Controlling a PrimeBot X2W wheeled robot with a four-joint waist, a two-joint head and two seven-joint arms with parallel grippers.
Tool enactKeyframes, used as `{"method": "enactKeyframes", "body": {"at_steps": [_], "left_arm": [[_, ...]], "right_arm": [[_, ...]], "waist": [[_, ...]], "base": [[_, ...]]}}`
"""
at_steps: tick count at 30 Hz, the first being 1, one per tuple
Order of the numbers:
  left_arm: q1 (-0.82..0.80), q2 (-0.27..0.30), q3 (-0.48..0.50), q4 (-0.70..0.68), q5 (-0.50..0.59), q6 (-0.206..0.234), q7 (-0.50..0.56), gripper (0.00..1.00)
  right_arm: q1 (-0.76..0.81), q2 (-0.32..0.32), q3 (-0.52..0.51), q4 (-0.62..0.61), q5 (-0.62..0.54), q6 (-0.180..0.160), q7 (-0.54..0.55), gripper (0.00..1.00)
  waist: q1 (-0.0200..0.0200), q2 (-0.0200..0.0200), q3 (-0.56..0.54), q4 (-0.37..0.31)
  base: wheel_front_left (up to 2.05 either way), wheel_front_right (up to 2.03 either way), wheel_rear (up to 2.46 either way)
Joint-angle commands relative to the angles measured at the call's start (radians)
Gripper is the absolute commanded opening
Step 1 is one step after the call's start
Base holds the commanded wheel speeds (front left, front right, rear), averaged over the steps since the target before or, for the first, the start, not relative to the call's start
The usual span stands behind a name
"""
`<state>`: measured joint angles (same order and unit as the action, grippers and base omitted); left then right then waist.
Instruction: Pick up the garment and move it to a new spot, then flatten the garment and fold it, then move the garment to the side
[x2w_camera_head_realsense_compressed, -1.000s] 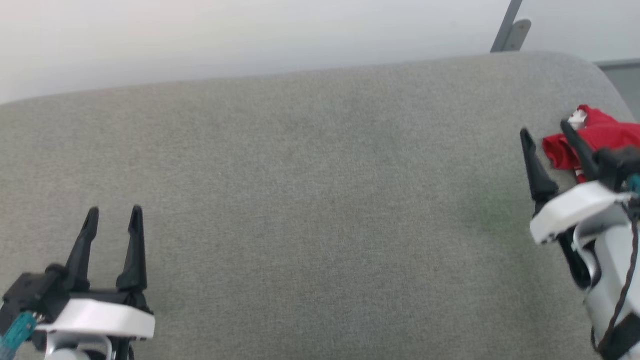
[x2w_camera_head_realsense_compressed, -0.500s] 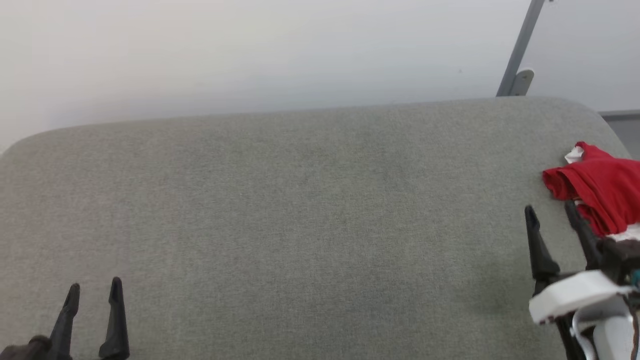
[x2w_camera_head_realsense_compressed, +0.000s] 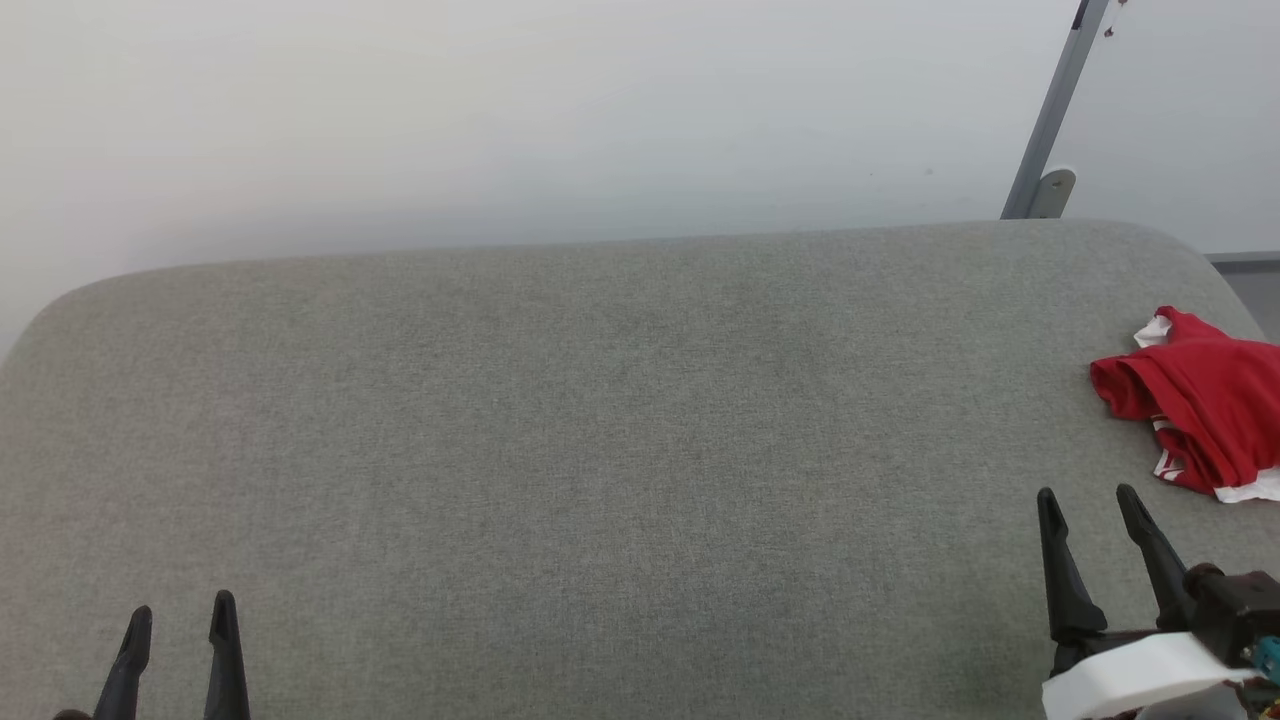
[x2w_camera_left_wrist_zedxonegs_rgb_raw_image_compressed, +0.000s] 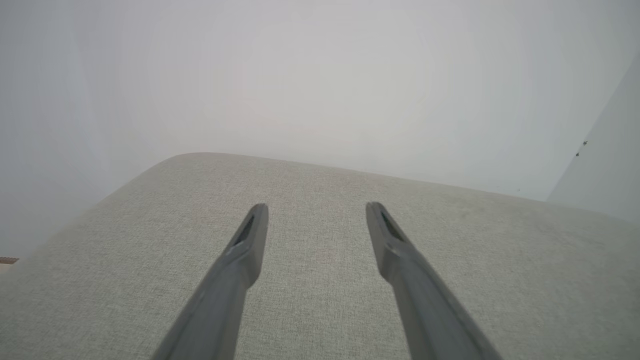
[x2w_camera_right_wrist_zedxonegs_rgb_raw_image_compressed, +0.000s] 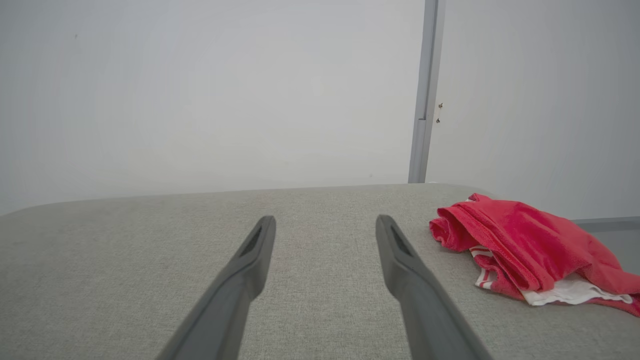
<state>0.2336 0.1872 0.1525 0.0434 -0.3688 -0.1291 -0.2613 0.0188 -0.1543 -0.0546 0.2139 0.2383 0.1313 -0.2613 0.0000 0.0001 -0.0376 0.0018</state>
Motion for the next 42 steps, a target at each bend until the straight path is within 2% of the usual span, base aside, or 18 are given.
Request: {"method": "enactKeyframes", "body": {"at_steps": [1, 12, 13, 16, 42], "left_arm": [[0.013, -0.001, 0.002, -0.003, -0.003, -0.001, -0.005, 1.0], [-0.005, -0.011, -0.006, -0.014, 0.006, -0.001, -0.005, 1.0], [-0.001, -0.01, -0.006, -0.007, 0.003, 0.0, 0.0, 0.0], [-0.002, -0.027, -0.011, 0.019, -0.005, 0.0, 0.005, 0.0], [-0.115, -0.062, -0.019, 0.077, -0.406, 0.0, 0.125, 0.0]], "right_arm": [[0.016, 0.008, -0.004, -0.011, -0.003, -0.001, -0.003, 1.0], [0.046, 0.033, -0.021, -0.04, -0.016, -0.001, -0.003, 1.0], [0.036, 0.029, -0.018, -0.034, -0.013, 0.0, 0.0, 0.0], [0.044, 0.036, -0.016, -0.009, -0.006, 0.0, 0.004, 0.0], [-0.014, 0.058, -0.031, 0.002, 0.441, 0.0, 0.125, 0.0]], "waist": [[0.0, -0.0001, -0.001, 0.001], [0.0, -0.0001, -0.004, 0.004], [0.0, -0.0001, -0.004, 0.004], [0.0, -0.0001, -0.004, 0.004], [0.0, -0.0001, 0.005, 0.003]], "base": [[0.0, 0.0, 0.0], [0.0, 0.0, 0.0], [0.0, 0.0, 0.0], [0.0, 0.0, 0.0], [0.0, 0.0, 0.0]]}}
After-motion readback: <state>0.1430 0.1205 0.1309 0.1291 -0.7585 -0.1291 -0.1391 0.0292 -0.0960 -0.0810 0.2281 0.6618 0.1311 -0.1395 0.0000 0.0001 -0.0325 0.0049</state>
